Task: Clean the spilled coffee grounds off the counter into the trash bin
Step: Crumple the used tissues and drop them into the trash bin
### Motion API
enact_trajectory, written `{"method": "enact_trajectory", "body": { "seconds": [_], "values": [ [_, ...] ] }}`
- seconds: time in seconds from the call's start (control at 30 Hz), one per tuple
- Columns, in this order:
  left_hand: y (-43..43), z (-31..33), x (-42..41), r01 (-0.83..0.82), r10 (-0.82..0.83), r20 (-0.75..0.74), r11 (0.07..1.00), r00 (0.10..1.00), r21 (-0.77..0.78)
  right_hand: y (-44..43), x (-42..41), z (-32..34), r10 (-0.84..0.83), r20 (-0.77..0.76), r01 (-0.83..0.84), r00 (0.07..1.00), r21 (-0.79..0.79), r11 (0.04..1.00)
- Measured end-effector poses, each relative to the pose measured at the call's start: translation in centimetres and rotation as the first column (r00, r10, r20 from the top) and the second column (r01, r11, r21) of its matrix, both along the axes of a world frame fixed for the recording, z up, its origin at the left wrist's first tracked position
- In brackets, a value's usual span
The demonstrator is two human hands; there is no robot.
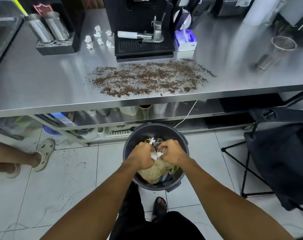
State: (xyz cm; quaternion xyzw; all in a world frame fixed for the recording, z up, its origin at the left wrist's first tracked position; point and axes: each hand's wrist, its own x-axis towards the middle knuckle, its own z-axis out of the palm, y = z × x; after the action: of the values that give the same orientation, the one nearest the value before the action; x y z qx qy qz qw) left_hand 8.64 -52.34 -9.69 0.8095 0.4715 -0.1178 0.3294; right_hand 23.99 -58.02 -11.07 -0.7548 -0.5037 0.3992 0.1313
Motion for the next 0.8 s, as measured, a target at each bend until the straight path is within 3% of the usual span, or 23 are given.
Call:
{"method": "enact_trajectory", "body": {
  "seconds": [0.2, 0.47, 0.8],
  "values": [
    [1.0, 1.0, -1.0, -0.023, 0.023, 0.006, 1.0, 1.0, 0.011, 1.0, 1.0, 0.1, -0.009, 0.023, 0.01, 1.0, -0.022, 1.0],
    [5.8, 3.6, -1.9, -0.07, 0.056, 0.108, 0.989, 0.993, 0.132, 7.0, 0.9, 4.3, 0.039, 0.051, -0.046, 0.998, 0.143, 0.989],
    [22.6, 10.7, -3.8, -0.202, 0.103, 0.288, 0.918, 0.952, 0.341, 24.5, -3.0, 12.6, 0.141, 0.09, -0.163, 0.986, 0.32, 0.933]
  ]
}}
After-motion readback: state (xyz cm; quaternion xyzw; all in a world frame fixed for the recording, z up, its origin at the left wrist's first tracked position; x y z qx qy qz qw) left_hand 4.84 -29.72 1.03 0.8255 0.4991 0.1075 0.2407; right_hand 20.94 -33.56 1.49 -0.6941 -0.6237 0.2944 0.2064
